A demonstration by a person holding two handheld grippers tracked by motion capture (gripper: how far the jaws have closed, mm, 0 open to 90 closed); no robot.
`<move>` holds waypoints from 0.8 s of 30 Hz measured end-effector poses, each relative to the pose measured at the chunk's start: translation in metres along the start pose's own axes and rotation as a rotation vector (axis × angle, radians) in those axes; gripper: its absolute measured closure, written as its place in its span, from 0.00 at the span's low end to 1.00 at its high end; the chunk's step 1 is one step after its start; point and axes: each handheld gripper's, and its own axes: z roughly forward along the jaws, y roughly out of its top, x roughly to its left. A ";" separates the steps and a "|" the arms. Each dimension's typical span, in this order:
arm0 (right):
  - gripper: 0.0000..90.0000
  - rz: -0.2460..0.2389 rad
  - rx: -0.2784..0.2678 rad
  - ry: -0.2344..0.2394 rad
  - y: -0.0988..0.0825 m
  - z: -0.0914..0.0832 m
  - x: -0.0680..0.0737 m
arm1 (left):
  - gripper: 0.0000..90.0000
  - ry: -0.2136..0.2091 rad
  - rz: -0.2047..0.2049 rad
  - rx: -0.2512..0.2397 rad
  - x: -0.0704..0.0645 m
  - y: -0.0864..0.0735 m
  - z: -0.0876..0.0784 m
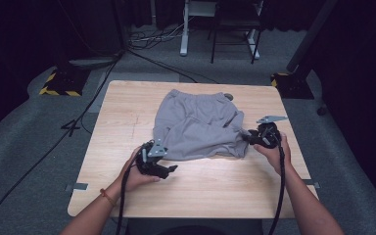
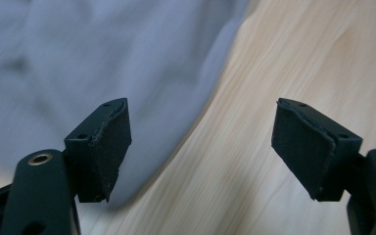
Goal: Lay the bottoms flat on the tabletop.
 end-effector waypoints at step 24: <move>0.54 -0.021 -0.054 0.028 -0.014 -0.008 -0.009 | 0.97 -0.041 0.123 0.113 -0.012 0.060 0.106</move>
